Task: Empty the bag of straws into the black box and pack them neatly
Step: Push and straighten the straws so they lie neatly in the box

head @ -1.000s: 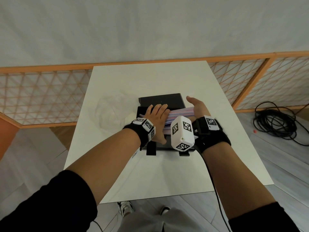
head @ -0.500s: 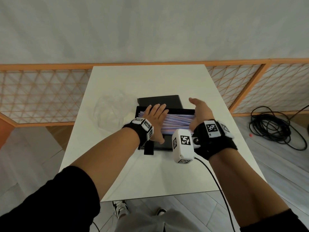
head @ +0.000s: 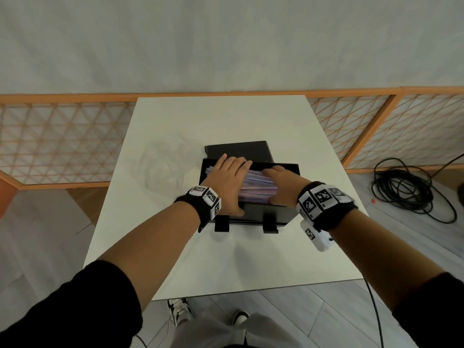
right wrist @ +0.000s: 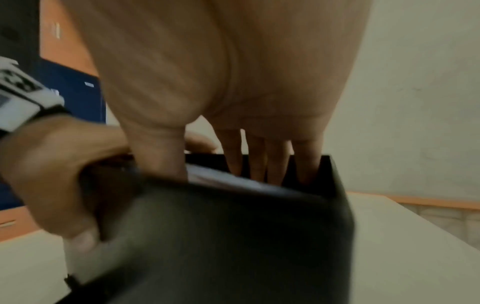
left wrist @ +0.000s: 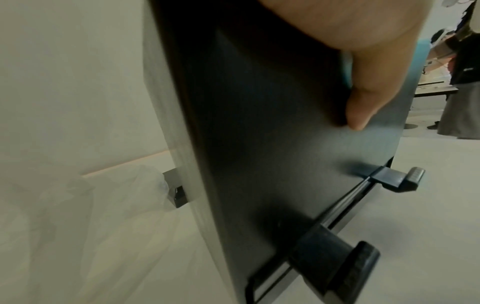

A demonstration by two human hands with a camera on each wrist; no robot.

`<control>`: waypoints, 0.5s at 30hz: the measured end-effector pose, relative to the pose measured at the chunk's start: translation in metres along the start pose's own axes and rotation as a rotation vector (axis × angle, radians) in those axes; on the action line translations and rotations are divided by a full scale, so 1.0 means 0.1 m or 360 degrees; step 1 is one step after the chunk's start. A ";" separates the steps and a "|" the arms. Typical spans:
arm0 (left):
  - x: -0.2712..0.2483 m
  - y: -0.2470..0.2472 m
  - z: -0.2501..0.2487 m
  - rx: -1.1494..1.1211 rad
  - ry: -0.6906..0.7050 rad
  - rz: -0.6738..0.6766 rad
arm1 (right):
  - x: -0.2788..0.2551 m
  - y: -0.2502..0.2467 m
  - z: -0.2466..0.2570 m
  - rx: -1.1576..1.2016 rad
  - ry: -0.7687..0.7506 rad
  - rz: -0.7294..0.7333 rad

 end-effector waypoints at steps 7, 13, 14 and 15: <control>-0.08 -0.06 -0.04 0.0148 -0.0038 -0.0056 | 0.06 0.11 -0.08 -0.0032 0.0106 -0.0293; -0.10 -0.08 -0.04 0.0215 -0.0113 -0.0068 | -0.11 -0.13 0.03 -0.0232 0.0051 -0.0769; -0.12 -0.08 -0.05 0.0236 -0.0108 -0.0063 | -0.11 -0.10 0.04 -0.0208 0.0036 -0.0721; -0.14 -0.07 -0.06 0.0247 -0.0101 -0.0057 | -0.11 -0.05 0.06 -0.0166 0.0015 -0.0655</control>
Point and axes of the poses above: each hand's wrist, its own x-axis towards the middle knuckle, its own y-axis out of the palm, z = x × y, the point moved 10 cm from there along x, towards the middle knuckle, and after that the axes turned 6 degrees about -x, right-handed, at the moved point
